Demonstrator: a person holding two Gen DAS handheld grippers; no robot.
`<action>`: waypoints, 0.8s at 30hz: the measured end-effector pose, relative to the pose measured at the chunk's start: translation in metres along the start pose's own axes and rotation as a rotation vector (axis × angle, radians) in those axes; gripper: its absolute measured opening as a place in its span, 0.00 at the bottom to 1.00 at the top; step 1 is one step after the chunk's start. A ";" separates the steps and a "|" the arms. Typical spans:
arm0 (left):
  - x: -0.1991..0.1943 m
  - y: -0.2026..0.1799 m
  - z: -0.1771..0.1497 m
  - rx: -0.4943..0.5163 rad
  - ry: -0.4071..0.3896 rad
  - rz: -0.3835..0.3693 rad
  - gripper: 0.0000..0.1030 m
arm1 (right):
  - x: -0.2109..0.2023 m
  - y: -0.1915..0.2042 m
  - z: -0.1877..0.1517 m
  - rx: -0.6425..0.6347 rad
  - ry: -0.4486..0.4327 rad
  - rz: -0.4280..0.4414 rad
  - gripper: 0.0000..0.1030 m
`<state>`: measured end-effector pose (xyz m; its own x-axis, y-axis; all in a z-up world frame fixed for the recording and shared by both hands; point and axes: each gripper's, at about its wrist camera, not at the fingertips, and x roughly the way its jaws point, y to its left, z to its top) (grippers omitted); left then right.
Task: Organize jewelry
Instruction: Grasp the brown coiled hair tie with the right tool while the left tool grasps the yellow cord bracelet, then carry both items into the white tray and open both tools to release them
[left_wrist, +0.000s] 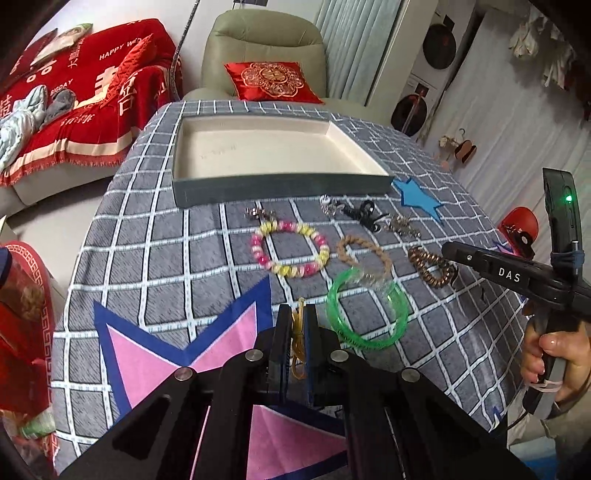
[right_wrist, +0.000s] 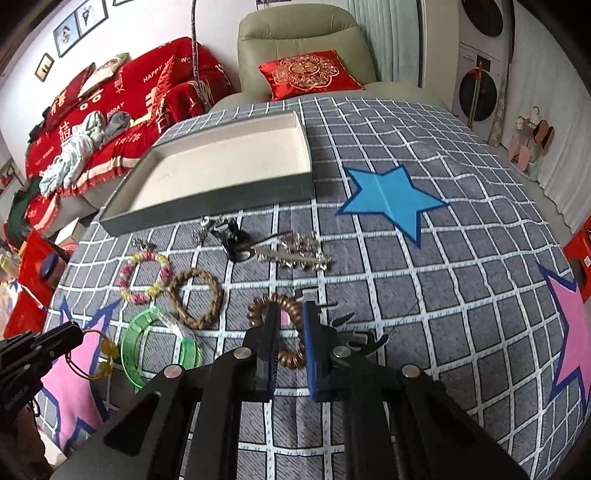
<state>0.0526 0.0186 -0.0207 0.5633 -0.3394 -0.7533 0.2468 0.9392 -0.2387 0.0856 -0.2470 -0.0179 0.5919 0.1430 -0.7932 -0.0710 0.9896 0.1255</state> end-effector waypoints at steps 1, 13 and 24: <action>-0.001 0.000 0.002 0.001 -0.003 0.002 0.22 | 0.000 0.000 0.001 0.002 0.000 0.000 0.13; -0.011 0.004 0.023 -0.003 -0.034 -0.010 0.22 | 0.004 -0.011 0.009 0.032 0.026 0.067 0.16; -0.009 0.001 0.021 -0.001 -0.025 -0.014 0.22 | 0.029 -0.009 -0.007 0.007 0.110 0.031 0.11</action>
<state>0.0642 0.0213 -0.0014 0.5796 -0.3534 -0.7343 0.2536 0.9345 -0.2496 0.0979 -0.2513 -0.0462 0.4977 0.1753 -0.8495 -0.0819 0.9845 0.1552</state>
